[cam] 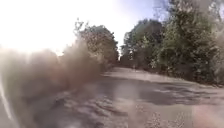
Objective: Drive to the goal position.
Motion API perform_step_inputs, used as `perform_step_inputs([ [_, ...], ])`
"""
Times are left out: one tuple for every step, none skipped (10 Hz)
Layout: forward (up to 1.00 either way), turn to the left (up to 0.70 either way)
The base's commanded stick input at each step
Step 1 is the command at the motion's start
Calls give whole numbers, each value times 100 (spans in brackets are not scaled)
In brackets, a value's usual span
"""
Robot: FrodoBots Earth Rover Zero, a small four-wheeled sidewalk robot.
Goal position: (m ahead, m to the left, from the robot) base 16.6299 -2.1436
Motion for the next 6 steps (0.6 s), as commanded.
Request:
perform_step_inputs([
  [70, 0],
  [70, -19],
  [70, -22],
  [70, -11],
  [70, -2],
  [70, 0],
])
